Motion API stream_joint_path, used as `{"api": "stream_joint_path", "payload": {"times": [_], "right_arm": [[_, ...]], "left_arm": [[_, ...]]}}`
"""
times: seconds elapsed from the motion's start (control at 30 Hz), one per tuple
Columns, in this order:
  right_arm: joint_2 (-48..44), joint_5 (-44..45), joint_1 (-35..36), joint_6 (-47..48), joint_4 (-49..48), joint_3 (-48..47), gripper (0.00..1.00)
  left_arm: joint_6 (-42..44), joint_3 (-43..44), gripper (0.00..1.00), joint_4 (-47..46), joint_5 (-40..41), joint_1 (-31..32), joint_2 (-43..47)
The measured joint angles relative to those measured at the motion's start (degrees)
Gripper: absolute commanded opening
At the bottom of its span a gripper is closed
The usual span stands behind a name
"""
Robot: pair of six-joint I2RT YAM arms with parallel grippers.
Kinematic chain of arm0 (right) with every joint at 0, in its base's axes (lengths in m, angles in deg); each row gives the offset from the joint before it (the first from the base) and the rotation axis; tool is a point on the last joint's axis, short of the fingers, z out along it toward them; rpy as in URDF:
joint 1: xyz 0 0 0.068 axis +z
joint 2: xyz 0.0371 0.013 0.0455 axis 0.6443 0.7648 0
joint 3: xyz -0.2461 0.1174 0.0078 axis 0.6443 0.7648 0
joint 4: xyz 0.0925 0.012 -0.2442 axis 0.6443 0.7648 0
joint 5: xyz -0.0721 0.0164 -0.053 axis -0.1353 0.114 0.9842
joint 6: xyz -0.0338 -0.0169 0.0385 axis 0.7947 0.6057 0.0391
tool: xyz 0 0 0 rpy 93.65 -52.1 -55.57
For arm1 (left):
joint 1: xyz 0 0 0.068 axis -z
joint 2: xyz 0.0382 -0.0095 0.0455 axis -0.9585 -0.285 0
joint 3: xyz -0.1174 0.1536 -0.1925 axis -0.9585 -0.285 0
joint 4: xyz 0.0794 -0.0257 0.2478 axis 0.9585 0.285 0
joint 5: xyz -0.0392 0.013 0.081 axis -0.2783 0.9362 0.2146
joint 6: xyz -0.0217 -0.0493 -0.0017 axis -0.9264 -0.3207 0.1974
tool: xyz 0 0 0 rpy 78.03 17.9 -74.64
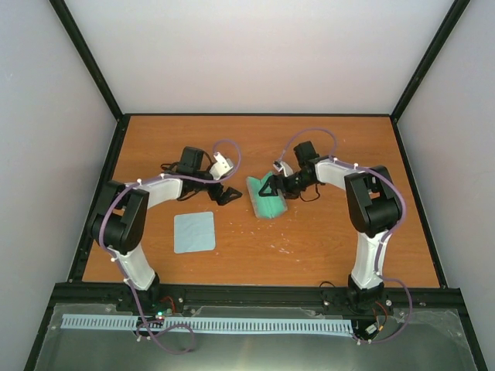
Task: Organize the sunglasses
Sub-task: Place the sunglasses case at the center of the board, then move the sunglasses case at the center of the board.
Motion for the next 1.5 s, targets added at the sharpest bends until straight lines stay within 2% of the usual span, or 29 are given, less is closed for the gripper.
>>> {"api": "stream_joint_path", "payload": {"times": [0.27, 0.4, 0.47, 0.57, 0.6, 0.67, 0.83, 1.03, 1.2, 1.5], "right_arm": [[-3.6, 2.9, -0.2, 0.1, 0.8, 0.0, 0.91], [-9.4, 7.5, -0.4, 0.1, 2.1, 0.2, 0.84], [-13.3, 10.3, -0.6, -0.3, 2.6, 0.9, 0.75], [-20.2, 13.5, -0.8, -1.1, 2.6, 3.2, 0.45], [-22.9, 14.3, -0.8, -2.0, 2.2, 4.8, 0.40], [-27.3, 15.2, -0.6, -3.1, 1.7, 7.8, 0.34], [-33.7, 16.8, 3.1, -6.8, 0.3, 16.3, 0.32], [-30.9, 18.1, 8.7, -11.5, -4.4, 23.7, 0.28], [-30.7, 18.4, 9.8, -14.8, -7.7, 27.6, 0.28], [-27.9, 19.6, 10.1, -17.2, -10.9, 29.6, 0.27]], "left_arm": [[-0.2, 4.1, 1.00, -0.3, -0.1, 0.0, -4.8], [-0.3, 5.6, 0.98, -0.4, -0.4, 0.0, -5.7], [-0.3, 6.3, 0.92, -0.4, -0.5, 0.0, -5.7], [-0.5, 7.4, 0.75, -0.5, -0.6, 0.0, -5.9], [-0.6, 8.3, 0.71, -0.4, -0.7, 0.0, -6.3], [-0.6, 10.7, 0.65, -0.2, -0.7, 0.0, -7.8], [-0.7, 18.5, 0.59, 1.6, -0.4, 0.0, -12.9], [-0.7, 25.9, 0.51, 5.5, -1.1, 0.0, -17.5], [-0.2, 32.0, 0.48, 10.3, -2.2, 0.7, -22.1], [3.1, 31.1, 0.46, 16.0, -2.2, 5.1, -24.3]]}}
